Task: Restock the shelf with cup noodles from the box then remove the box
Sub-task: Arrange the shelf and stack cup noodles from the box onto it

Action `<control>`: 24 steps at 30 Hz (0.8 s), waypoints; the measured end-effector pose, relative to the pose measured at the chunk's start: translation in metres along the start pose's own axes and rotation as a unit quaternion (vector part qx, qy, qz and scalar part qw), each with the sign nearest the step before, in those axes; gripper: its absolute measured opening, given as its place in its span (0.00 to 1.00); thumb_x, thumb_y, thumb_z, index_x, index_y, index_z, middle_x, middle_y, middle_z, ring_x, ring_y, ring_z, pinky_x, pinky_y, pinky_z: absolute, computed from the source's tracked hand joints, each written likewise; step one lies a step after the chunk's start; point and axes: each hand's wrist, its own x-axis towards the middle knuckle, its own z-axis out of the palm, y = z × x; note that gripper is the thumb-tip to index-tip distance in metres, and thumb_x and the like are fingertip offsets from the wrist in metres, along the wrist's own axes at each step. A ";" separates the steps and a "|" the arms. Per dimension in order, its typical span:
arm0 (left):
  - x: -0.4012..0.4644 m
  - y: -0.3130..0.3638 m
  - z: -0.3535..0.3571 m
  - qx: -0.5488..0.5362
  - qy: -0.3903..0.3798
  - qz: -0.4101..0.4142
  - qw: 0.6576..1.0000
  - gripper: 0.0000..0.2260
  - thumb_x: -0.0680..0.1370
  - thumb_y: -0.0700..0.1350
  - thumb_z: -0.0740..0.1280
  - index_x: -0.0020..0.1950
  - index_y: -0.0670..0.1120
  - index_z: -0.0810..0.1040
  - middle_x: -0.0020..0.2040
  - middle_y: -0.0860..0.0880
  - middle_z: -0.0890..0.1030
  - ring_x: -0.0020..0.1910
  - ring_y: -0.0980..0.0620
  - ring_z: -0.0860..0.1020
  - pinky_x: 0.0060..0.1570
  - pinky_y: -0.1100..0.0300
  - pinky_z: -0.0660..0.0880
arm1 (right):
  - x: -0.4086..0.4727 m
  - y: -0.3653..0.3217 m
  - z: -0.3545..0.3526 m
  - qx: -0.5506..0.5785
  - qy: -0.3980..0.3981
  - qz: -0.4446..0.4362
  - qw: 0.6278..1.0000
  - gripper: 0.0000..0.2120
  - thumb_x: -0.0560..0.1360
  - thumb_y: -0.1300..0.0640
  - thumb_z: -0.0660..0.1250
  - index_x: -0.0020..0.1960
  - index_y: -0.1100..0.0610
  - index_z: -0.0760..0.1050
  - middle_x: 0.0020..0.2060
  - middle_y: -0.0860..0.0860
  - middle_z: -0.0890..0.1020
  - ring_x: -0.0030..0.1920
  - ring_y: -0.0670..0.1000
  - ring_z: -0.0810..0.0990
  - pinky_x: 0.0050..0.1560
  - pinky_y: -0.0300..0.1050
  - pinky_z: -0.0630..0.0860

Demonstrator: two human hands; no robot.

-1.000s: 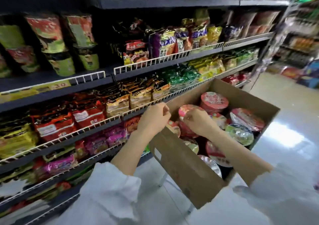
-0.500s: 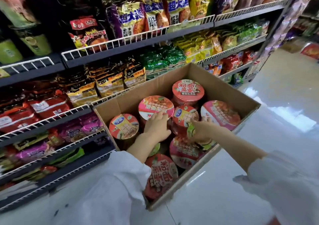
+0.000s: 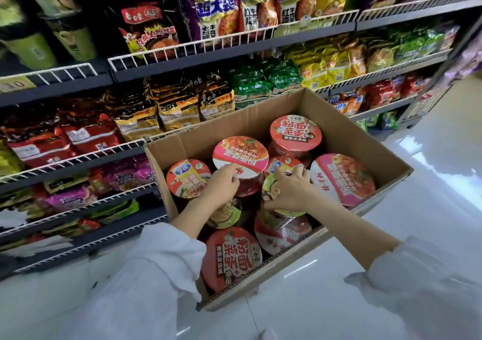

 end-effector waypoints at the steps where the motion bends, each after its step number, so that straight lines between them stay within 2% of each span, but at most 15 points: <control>1: -0.001 -0.004 -0.005 -0.008 0.046 -0.019 0.999 0.16 0.80 0.38 0.57 0.68 0.44 0.70 0.67 0.45 0.71 0.64 0.46 0.71 0.58 0.56 0.69 | 0.001 -0.004 -0.004 0.020 0.003 -0.011 1.000 0.52 0.66 0.35 0.69 0.77 0.49 0.42 0.73 0.65 0.46 0.73 0.69 0.44 0.69 0.66 0.58; 3: 0.001 -0.019 -0.016 0.040 0.093 -0.058 0.993 0.16 0.79 0.38 0.59 0.67 0.41 0.70 0.66 0.42 0.70 0.66 0.45 0.69 0.61 0.54 0.67 | 0.004 -0.013 -0.012 0.036 0.018 -0.033 0.999 0.51 0.67 0.35 0.69 0.77 0.48 0.42 0.73 0.64 0.48 0.72 0.69 0.46 0.68 0.65 0.59; 4: 0.004 -0.027 -0.021 0.074 0.089 -0.077 0.990 0.17 0.78 0.38 0.61 0.67 0.40 0.69 0.66 0.41 0.69 0.67 0.43 0.68 0.63 0.53 0.66 | 0.006 -0.017 -0.015 0.035 0.031 -0.045 0.998 0.50 0.67 0.35 0.69 0.77 0.47 0.43 0.71 0.63 0.51 0.72 0.68 0.49 0.67 0.63 0.61; 6: 0.010 -0.041 -0.028 0.144 0.031 -0.125 0.981 0.23 0.77 0.44 0.66 0.69 0.38 0.65 0.67 0.38 0.66 0.68 0.40 0.65 0.65 0.51 0.65 | 0.009 -0.024 -0.020 0.023 0.055 -0.065 0.996 0.49 0.66 0.34 0.68 0.77 0.46 0.46 0.69 0.61 0.56 0.70 0.65 0.54 0.64 0.62 0.64; 8: 0.017 -0.053 -0.033 0.222 -0.034 -0.158 0.962 0.34 0.74 0.50 0.69 0.73 0.39 0.58 0.69 0.37 0.63 0.69 0.38 0.63 0.66 0.49 0.64 | 0.013 -0.030 -0.023 0.000 0.066 -0.074 0.995 0.48 0.66 0.33 0.67 0.77 0.46 0.48 0.68 0.60 0.58 0.69 0.64 0.56 0.64 0.62 0.64; 10: 0.026 -0.060 -0.035 0.293 -0.063 -0.171 0.939 0.42 0.72 0.54 0.72 0.76 0.42 0.51 0.69 0.36 0.61 0.69 0.36 0.63 0.66 0.48 0.64 | 0.017 -0.033 -0.024 -0.011 0.065 -0.072 0.995 0.47 0.66 0.33 0.68 0.77 0.46 0.51 0.68 0.60 0.58 0.70 0.64 0.55 0.64 0.62 0.63; 11: 0.030 -0.061 -0.035 0.320 -0.065 -0.173 0.929 0.43 0.72 0.55 0.72 0.77 0.44 0.50 0.69 0.36 0.61 0.68 0.36 0.64 0.65 0.47 0.64 | 0.019 -0.034 -0.023 -0.006 0.062 -0.070 0.996 0.47 0.65 0.33 0.68 0.77 0.46 0.51 0.68 0.60 0.58 0.70 0.63 0.55 0.64 0.62 0.63; 14: 0.037 -0.058 -0.030 0.374 -0.047 -0.179 0.909 0.35 0.76 0.52 0.66 0.77 0.50 0.51 0.68 0.36 0.61 0.65 0.36 0.65 0.63 0.45 0.65 | 0.024 -0.034 -0.021 0.007 0.037 -0.066 0.997 0.48 0.65 0.34 0.69 0.77 0.47 0.50 0.66 0.61 0.59 0.67 0.64 0.57 0.65 0.59 0.65; 16: 0.039 -0.061 -0.024 0.381 -0.033 -0.188 0.904 0.33 0.76 0.51 0.66 0.77 0.52 0.53 0.67 0.38 0.60 0.64 0.36 0.64 0.62 0.44 0.66 | 0.026 -0.034 -0.018 0.002 0.018 -0.062 0.998 0.49 0.65 0.33 0.69 0.77 0.48 0.49 0.67 0.63 0.58 0.67 0.65 0.57 0.66 0.59 0.63; 19: 0.037 -0.067 -0.021 0.375 -0.037 -0.199 0.905 0.41 0.68 0.57 0.74 0.75 0.53 0.55 0.67 0.40 0.59 0.63 0.37 0.63 0.60 0.45 0.66 | 0.029 -0.033 -0.013 0.008 0.006 -0.056 0.998 0.51 0.64 0.31 0.69 0.77 0.47 0.47 0.68 0.64 0.56 0.69 0.67 0.55 0.68 0.59 0.60; 21: 0.036 -0.066 -0.023 0.389 -0.050 -0.190 0.900 0.46 0.63 0.62 0.75 0.74 0.53 0.55 0.67 0.40 0.60 0.64 0.38 0.63 0.60 0.47 0.65 | 0.031 -0.033 -0.009 0.014 -0.001 -0.051 0.999 0.52 0.63 0.31 0.69 0.77 0.47 0.48 0.69 0.65 0.55 0.70 0.69 0.51 0.69 0.62 0.58; 24: 0.034 -0.062 -0.023 0.402 -0.041 -0.170 0.899 0.47 0.62 0.65 0.75 0.73 0.50 0.57 0.65 0.39 0.63 0.62 0.40 0.65 0.59 0.49 0.66 | 0.033 -0.033 -0.004 0.000 -0.002 -0.054 0.999 0.52 0.62 0.31 0.69 0.77 0.48 0.50 0.69 0.64 0.56 0.70 0.69 0.52 0.69 0.62 0.57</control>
